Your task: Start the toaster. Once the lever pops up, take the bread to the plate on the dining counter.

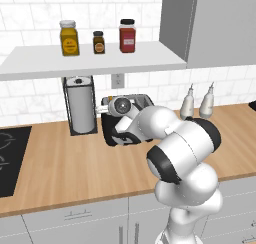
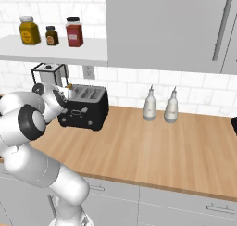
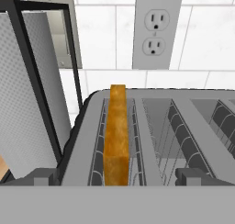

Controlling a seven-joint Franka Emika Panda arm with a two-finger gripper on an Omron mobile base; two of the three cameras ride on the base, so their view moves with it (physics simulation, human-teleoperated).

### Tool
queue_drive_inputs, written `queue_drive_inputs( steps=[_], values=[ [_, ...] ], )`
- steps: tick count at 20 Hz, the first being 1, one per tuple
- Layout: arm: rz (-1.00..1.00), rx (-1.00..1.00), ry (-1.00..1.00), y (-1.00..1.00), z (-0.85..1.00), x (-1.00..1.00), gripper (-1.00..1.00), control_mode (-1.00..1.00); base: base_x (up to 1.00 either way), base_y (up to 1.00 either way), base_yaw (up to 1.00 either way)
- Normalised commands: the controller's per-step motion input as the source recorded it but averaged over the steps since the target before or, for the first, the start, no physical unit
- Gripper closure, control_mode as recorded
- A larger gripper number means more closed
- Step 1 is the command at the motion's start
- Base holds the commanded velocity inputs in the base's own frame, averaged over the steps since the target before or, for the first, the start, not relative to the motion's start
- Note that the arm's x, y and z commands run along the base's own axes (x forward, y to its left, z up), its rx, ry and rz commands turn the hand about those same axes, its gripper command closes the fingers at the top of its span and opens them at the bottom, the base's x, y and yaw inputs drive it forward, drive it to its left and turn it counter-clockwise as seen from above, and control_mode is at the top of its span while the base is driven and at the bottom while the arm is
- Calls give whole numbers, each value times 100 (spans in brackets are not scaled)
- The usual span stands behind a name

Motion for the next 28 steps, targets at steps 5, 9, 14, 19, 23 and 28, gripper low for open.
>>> queue_drive_inputs(
  steps=[5, 9, 14, 19, 23, 28],
  values=[
    [0, 0, 0, 0, 0, 0, -100, -100, 0, 0, 0],
    [0, 0, 0, 0, 0, 0, -100, -100, 0, 0, 0],
    [0, 0, 0, 0, 0, 0, -100, -100, 0, 0, 0],
    [0, 0, 0, 0, 0, 0, -100, -100, 0, 0, 0],
    [0, 0, 0, 0, 0, 0, -100, -100, 0, 0, 0],
    [0, 0, 0, 0, 0, 0, -100, -100, 0, 0, 0]
  ],
)
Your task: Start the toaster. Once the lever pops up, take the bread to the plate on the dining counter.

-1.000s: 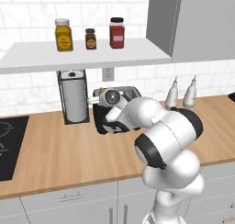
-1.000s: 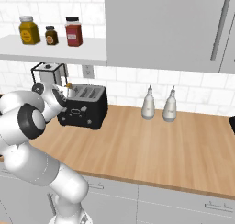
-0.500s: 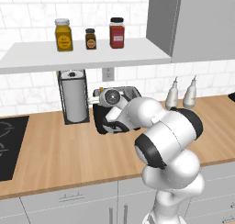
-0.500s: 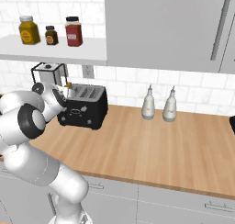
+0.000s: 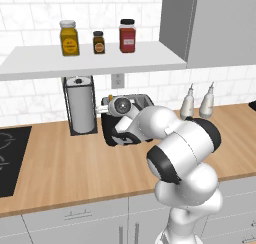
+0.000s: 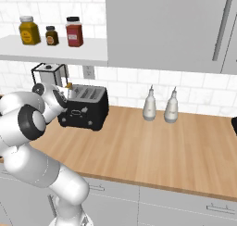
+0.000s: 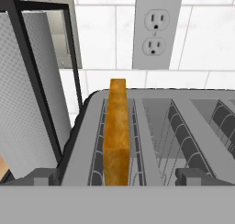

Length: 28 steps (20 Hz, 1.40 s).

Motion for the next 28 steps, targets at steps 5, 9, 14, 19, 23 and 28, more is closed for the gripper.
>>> queue_drive_inputs(
  steps=[5, 9, 14, 19, 23, 28],
  values=[
    [0, 0, 0, 0, 0, 0, -100, -100, 0, 0, 0],
    [0, 0, 0, 0, 0, 0, -100, -100, 0, 0, 0],
    [0, 0, 0, 0, 0, 0, -100, -100, 0, 0, 0],
    [0, 0, 0, 0, 0, 0, -100, -100, 0, 0, 0],
    [0, 0, 0, 0, 0, 0, -100, -100, 0, 0, 0],
    [0, 0, 0, 0, 0, 0, -100, -100, 0, 0, 0]
  ],
)
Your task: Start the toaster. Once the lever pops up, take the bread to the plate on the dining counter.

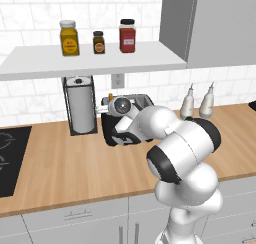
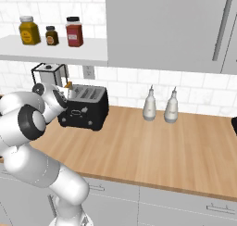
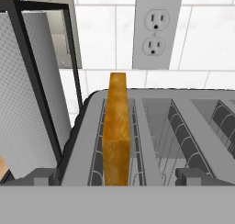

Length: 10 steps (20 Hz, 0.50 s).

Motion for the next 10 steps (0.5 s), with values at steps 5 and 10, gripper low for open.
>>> queue_drive_inputs(
  steps=[5, 10],
  values=[
    [0, 0, 0, 0, 0, 0, -100, -100, 0, 0, 0],
    [0, 0, 0, 0, 0, 0, -100, -100, 0, 0, 0]
  ],
)
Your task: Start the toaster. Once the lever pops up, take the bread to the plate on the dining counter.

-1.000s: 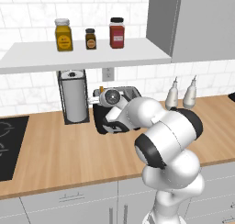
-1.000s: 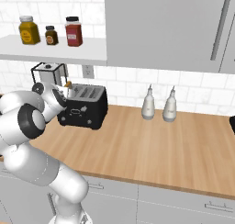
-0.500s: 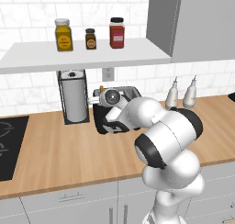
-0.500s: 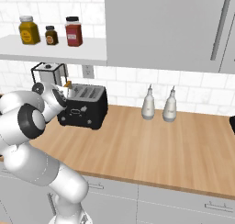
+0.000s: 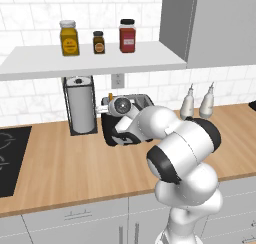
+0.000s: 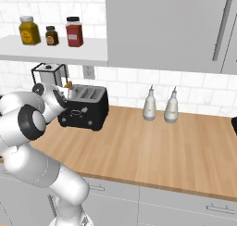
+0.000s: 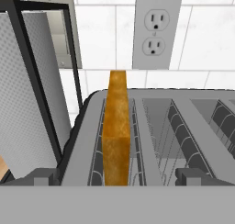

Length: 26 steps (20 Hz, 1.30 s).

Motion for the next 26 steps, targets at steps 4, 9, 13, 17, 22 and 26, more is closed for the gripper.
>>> queue_drive_inputs(
  steps=[4, 9, 13, 17, 22, 26],
  values=[
    [0, 0, 0, 0, 0, 0, -100, -100, 0, 0, 0],
    [0, 0, 0, 0, 0, 0, -100, -100, 0, 0, 0],
    [0, 0, 0, 0, 0, 0, -100, -100, 0, 0, 0],
    [0, 0, 0, 0, 0, 0, -100, -100, 0, 0, 0],
    [0, 0, 0, 0, 0, 0, -100, -100, 0, 0, 0],
    [0, 0, 0, 0, 0, 0, -100, -100, 0, 0, 0]
  ],
)
